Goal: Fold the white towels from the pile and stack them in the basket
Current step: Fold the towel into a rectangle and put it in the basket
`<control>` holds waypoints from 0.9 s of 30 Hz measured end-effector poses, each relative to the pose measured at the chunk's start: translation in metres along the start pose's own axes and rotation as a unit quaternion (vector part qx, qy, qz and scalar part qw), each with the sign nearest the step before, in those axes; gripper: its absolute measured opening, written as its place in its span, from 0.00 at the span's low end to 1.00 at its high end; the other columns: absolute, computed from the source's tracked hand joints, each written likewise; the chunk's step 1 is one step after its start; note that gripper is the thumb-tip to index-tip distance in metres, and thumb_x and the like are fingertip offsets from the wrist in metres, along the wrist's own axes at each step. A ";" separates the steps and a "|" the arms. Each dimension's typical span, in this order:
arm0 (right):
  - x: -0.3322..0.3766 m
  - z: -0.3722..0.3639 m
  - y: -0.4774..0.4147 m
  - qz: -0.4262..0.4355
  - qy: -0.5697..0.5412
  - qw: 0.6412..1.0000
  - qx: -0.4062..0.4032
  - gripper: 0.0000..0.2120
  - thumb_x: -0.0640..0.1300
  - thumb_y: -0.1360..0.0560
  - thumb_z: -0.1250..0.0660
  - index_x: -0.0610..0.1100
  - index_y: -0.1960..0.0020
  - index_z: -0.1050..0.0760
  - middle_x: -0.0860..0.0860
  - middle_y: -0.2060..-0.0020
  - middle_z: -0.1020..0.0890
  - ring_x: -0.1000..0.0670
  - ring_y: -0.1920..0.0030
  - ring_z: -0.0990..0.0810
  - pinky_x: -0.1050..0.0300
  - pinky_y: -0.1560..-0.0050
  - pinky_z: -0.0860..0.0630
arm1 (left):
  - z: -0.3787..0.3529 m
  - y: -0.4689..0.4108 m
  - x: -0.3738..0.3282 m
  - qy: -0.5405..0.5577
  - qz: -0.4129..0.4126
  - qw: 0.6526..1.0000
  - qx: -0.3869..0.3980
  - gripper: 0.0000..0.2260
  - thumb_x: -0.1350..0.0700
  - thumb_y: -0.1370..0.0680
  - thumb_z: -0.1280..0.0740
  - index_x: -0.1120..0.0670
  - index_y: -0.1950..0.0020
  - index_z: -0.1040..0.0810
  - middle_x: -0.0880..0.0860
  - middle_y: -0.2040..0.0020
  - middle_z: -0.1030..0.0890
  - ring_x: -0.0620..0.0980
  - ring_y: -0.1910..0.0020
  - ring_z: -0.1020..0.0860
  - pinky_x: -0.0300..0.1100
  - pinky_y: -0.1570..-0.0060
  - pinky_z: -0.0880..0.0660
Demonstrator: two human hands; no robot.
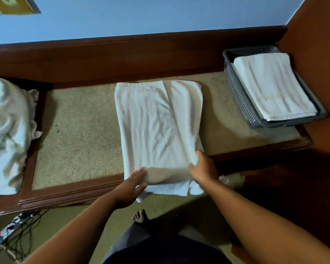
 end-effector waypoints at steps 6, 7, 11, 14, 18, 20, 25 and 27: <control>0.088 -0.122 0.098 0.206 0.012 0.932 0.298 0.27 0.54 0.23 0.48 0.52 0.24 0.36 0.49 0.32 0.27 0.47 0.34 0.26 0.51 0.33 0.29 | 0.024 0.003 0.026 0.315 0.080 0.946 -0.002 0.32 0.40 0.18 0.38 0.40 0.19 0.52 0.44 0.24 0.36 0.47 0.24 0.36 0.46 0.26 0.38; 0.086 -0.129 0.105 0.206 0.009 0.931 0.301 0.25 0.53 0.22 0.48 0.51 0.27 0.31 0.49 0.34 0.26 0.48 0.35 0.26 0.51 0.33 0.29 | 0.025 0.002 0.028 0.318 0.082 0.944 0.003 0.34 0.40 0.18 0.38 0.39 0.19 0.54 0.46 0.23 0.35 0.47 0.26 0.33 0.46 0.27 0.35; 0.043 -0.122 0.088 0.114 0.038 0.980 0.156 0.15 0.44 0.23 0.36 0.50 0.37 0.27 0.51 0.38 0.28 0.47 0.38 0.25 0.51 0.39 0.27 | 0.016 0.005 0.018 0.253 0.036 0.965 0.056 0.36 0.49 0.15 0.40 0.46 0.19 0.65 0.43 0.22 0.38 0.40 0.28 0.35 0.30 0.37 0.35; 0.017 -0.111 0.085 0.107 0.116 0.986 0.059 0.25 0.42 0.29 0.31 0.52 0.34 0.30 0.50 0.36 0.30 0.46 0.38 0.26 0.49 0.43 0.24 | 0.013 0.010 0.013 0.081 -0.021 0.994 0.071 0.39 0.47 0.16 0.38 0.37 0.23 0.69 0.37 0.24 0.44 0.44 0.22 0.41 0.42 0.26 0.38; 0.002 -0.115 0.090 0.157 0.189 0.967 0.060 0.39 0.40 0.35 0.29 0.54 0.27 0.37 0.48 0.29 0.34 0.44 0.31 0.32 0.45 0.38 0.28 | 0.011 0.013 0.005 -0.310 -0.059 0.947 0.068 0.37 0.39 0.18 0.42 0.34 0.24 0.70 0.47 0.17 0.55 0.49 0.19 0.47 0.57 0.26 0.44; 0.003 -0.114 0.086 0.137 0.182 0.972 0.048 0.37 0.41 0.34 0.30 0.53 0.27 0.35 0.46 0.29 0.33 0.42 0.30 0.32 0.44 0.36 0.30 | 0.010 0.015 -0.002 -0.357 -0.069 0.928 0.080 0.36 0.39 0.17 0.43 0.38 0.21 0.67 0.50 0.17 0.58 0.51 0.19 0.49 0.56 0.27 0.44; 0.018 -0.116 0.081 0.108 0.141 0.983 0.045 0.41 0.44 0.30 0.30 0.54 0.21 0.43 0.46 0.22 0.44 0.41 0.22 0.43 0.39 0.26 0.39 | 0.018 0.006 -0.003 -0.379 -0.083 0.919 0.071 0.36 0.38 0.18 0.44 0.42 0.19 0.64 0.50 0.17 0.56 0.52 0.20 0.46 0.58 0.28 0.42; 0.015 -0.121 0.081 0.088 0.115 0.986 0.083 0.42 0.43 0.25 0.33 0.58 0.20 0.53 0.51 0.20 0.55 0.46 0.20 0.53 0.39 0.23 0.47 | 0.020 0.000 -0.001 -0.379 -0.084 0.919 0.059 0.35 0.38 0.18 0.43 0.41 0.19 0.63 0.50 0.18 0.54 0.54 0.21 0.45 0.59 0.28 0.41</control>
Point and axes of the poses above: each hand's wrist, its own y-axis away from the middle knuckle, its own z-axis out of the back of the hand, x = y × z, the point moved 8 cm from there along -y, towards the middle knuckle
